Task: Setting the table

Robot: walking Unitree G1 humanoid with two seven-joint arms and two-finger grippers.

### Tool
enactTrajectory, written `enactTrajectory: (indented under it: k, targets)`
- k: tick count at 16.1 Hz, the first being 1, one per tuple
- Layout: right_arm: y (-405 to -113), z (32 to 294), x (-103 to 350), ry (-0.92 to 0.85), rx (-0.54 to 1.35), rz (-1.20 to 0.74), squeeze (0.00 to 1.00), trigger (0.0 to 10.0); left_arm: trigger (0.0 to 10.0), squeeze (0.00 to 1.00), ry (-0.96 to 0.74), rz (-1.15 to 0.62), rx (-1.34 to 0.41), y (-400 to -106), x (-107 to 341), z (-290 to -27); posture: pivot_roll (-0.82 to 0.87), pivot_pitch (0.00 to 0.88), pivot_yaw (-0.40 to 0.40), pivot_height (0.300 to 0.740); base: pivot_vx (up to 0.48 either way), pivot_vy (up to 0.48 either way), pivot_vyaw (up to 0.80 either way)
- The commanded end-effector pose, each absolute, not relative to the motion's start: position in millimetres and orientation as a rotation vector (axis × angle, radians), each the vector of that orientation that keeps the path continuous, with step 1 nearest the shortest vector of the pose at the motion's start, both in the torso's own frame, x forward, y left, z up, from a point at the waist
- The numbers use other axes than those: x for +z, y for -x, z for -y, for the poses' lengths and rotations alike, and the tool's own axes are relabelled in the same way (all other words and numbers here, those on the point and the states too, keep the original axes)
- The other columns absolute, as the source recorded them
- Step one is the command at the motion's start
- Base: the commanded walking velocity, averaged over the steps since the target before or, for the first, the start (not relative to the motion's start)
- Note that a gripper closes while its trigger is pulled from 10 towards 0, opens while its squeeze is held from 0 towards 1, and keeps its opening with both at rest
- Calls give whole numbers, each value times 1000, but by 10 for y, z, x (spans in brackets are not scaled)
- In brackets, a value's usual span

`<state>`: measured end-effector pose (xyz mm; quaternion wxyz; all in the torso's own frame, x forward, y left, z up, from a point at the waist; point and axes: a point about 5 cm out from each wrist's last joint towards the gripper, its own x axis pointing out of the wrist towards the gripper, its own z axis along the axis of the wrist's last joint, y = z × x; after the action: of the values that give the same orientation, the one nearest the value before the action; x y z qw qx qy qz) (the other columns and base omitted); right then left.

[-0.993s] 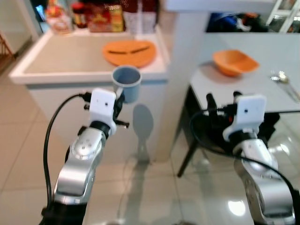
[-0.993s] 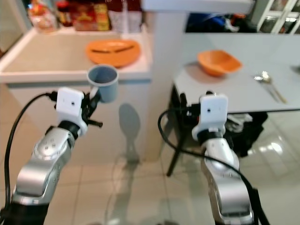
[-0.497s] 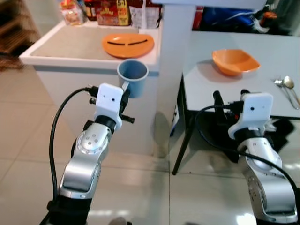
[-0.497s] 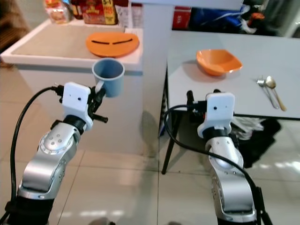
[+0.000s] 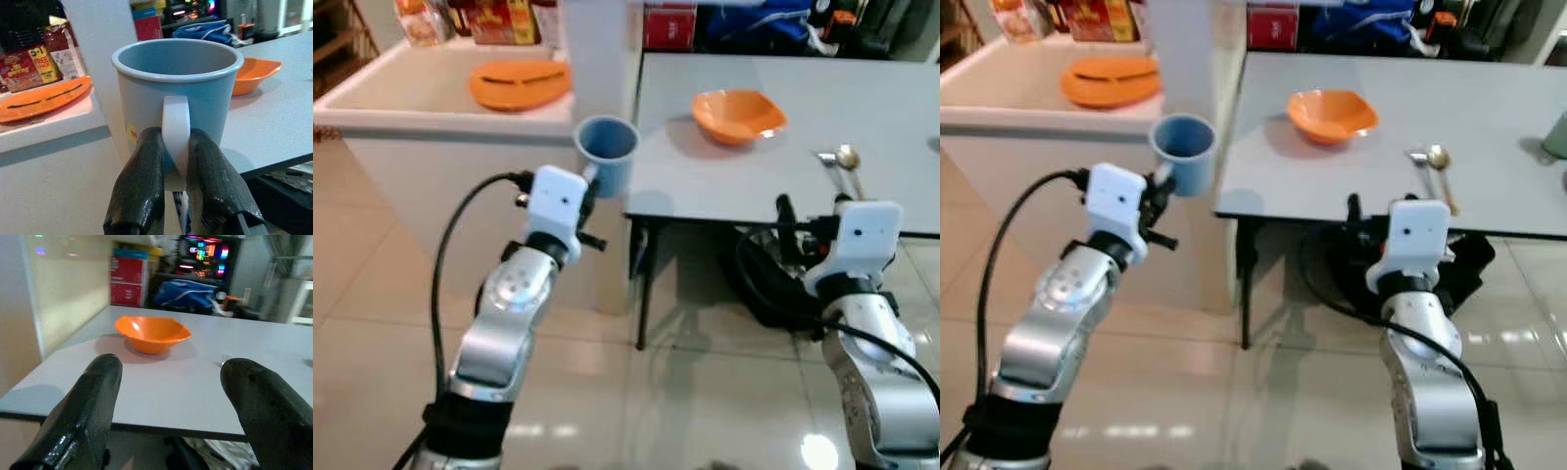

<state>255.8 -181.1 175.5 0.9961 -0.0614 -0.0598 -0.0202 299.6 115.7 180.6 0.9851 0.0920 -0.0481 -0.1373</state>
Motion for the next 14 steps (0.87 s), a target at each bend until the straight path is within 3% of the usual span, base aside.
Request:
enactTrajectory:
  k: [1, 13, 14]
  targets:
    - [-2518, 1843, 1737, 125, -39, 109, 0, 10000, 10000, 0, -186, 117, -305, -2991, 1845, -1080, -29, 23, 46, 740, 0, -480, 0]
    - [-2489, 1808, 1740, 114, -18, 109, 0, 10000, 10000, 0, -173, 131, -300, -3014, 1867, -1066, -45, 22, 55, 740, 0, -480, 0]
    - [-2473, 1790, 1738, 109, -4, 106, 0, 10000, 10000, 0, -113, 122, -303, -3024, 1877, -1049, -48, 26, 57, 740, 0, 0, 0]
